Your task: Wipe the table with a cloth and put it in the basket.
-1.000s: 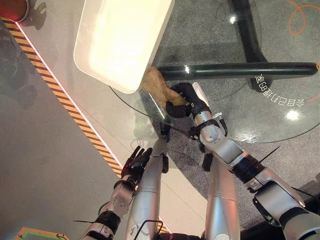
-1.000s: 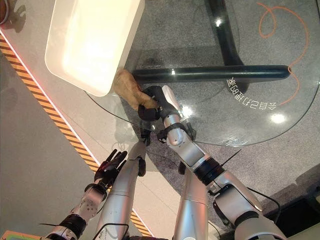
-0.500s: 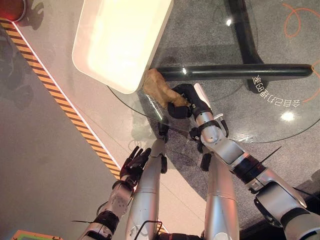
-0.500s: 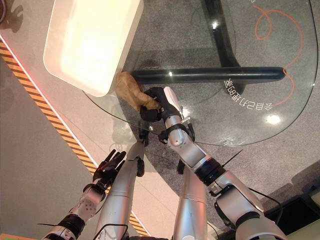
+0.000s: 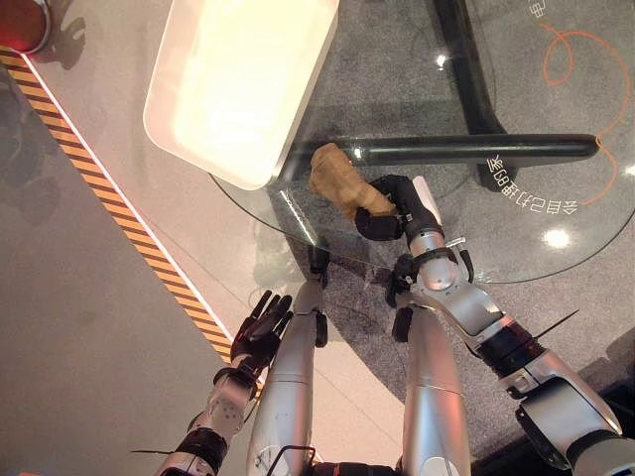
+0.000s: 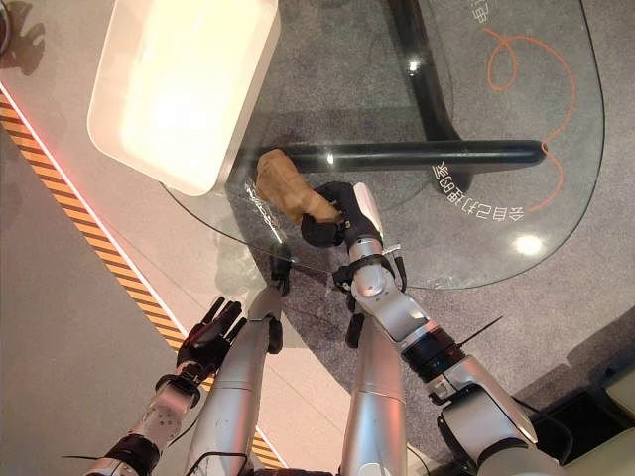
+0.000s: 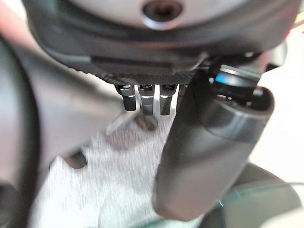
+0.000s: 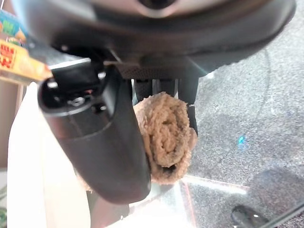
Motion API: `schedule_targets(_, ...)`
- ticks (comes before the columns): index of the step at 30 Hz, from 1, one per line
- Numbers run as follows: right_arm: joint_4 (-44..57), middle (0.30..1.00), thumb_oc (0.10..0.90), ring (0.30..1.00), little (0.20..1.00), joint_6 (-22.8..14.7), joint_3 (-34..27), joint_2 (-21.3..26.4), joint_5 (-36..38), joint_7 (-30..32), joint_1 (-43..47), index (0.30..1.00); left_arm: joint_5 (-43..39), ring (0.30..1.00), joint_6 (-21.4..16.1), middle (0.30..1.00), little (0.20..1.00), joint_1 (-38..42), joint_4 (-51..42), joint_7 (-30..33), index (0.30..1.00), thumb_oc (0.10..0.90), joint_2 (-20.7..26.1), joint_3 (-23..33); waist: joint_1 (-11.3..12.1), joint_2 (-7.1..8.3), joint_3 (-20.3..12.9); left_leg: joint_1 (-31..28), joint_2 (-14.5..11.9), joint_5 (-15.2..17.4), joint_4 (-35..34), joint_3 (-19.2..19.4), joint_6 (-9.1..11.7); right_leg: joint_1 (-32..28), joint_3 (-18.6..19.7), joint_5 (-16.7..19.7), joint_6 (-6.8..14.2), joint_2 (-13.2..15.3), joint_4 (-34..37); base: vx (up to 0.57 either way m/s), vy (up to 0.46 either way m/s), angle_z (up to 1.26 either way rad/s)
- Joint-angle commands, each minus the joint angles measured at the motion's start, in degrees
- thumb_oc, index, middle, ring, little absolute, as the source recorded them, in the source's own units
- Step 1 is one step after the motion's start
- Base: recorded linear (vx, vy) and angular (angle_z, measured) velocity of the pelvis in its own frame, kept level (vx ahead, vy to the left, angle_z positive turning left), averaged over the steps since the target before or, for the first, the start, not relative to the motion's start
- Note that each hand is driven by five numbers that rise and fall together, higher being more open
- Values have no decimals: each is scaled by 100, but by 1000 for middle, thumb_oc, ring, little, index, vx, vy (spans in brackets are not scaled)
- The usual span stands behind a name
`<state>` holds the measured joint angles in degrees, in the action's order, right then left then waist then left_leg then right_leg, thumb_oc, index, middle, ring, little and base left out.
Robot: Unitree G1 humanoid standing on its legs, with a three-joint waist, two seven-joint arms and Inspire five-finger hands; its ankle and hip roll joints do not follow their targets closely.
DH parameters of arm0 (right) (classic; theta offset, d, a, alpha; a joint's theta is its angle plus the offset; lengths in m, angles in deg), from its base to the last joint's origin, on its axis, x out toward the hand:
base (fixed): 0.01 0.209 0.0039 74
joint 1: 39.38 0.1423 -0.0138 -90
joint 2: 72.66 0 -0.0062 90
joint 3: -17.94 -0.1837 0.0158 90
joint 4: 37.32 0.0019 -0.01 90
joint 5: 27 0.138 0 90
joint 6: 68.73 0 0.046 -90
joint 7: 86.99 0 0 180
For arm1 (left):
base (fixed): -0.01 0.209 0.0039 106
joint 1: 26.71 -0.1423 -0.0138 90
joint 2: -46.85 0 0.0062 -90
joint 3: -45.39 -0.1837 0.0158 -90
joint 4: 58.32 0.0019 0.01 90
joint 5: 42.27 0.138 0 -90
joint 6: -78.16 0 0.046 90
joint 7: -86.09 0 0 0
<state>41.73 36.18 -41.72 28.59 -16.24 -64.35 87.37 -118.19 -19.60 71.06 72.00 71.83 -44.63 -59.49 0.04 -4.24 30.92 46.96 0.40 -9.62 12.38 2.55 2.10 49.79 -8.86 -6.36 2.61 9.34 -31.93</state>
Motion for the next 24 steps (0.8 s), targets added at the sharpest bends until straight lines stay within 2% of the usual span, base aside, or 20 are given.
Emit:
schedule_targets(1,1373,300,100,300,200,-425,-276,123,-89,-92,-78,300,-289,900,-1,900,900,-527,-396,-444,900,800,-190,-186,68,-48,-113,-354,219,1340,802,574,-46,-290,-50,636,269,-435,1154,-85,-48,-4)
schedule_targets(2,1412,300,100,300,200,-428,-314,145,-94,-106,-9,300,-325,900,-20,900,900,-452,-419,-466,900,800,-190,-134,52,-31,-113,-182,228,1160,760,612,-79,-138,-79,808,218,-422,1228,-22,-39,-3)
schedule_targets(3,1459,300,100,300,200,-459,-322,144,-92,-123,-170,300,-397,900,-4,900,900,-602,-466,-508,900,800,-167,-110,69,-37,-113,-418,209,1342,783,572,-43,-360,-61,601,255,-447,1158,-91,-49,-2)
schedule_targets(4,1512,300,100,300,200,-493,-404,165,-96,-165,-148,300,-593,900,24,900,900,-560,-544,-604,900,800,-152,2,57,-19,-113,-284,218,1161,732,597,-78,-254,-101,755,197,-434,1230,-29,-45,-3)
schedule_targets(8,1650,300,100,300,200,-512,-516,194,-104,-215,-327,300,-1021,900,233,900,900,-705,-735,-984,900,800,-193,187,71,1,-113,-435,212,1191,717,575,-84,-413,-120,699,188,-426,1230,-30,-49,-1)
schedule_targets(11,1851,300,100,300,200,-597,-680,226,-120,-298,-550,300,-1279,900,533,900,900,-902,-1069,-1594,900,800,-235,287,91,26,-113,-607,214,1210,670,551,-96,-603,-170,652,177,-419,1251,-19,-60,3)
schedule_targets(14,1959,300,100,300,200,-634,-745,240,-145,-315,-641,300,-1465,900,595,900,900,-973,-1289,-1915,900,800,-270,330,96,43,-113,-683,205,1224,670,543,-100,-693,-189,621,168,-420,1244,-6,-14,1)
schedule_targets(19,2421,300,100,300,200,-1272,-1109,231,-60,-260,-971,300,-1809,900,653,900,900,-1192,-1956,-2574,900,800,-269,313,85,109,-113,-901,198,1272,670,491,-127,-933,-180,565,149,-467,1232,6,-33,0)
schedule_targets(24,2966,300,100,300,200,-1586,-1381,289,8,-436,-1356,300,-2056,900,874,900,900,-1312,-2444,-3087,900,800,-185,217,16,169,-113,-937,181,1289,685,517,-145,-985,-138,571,158,-504,1239,0,0,0)
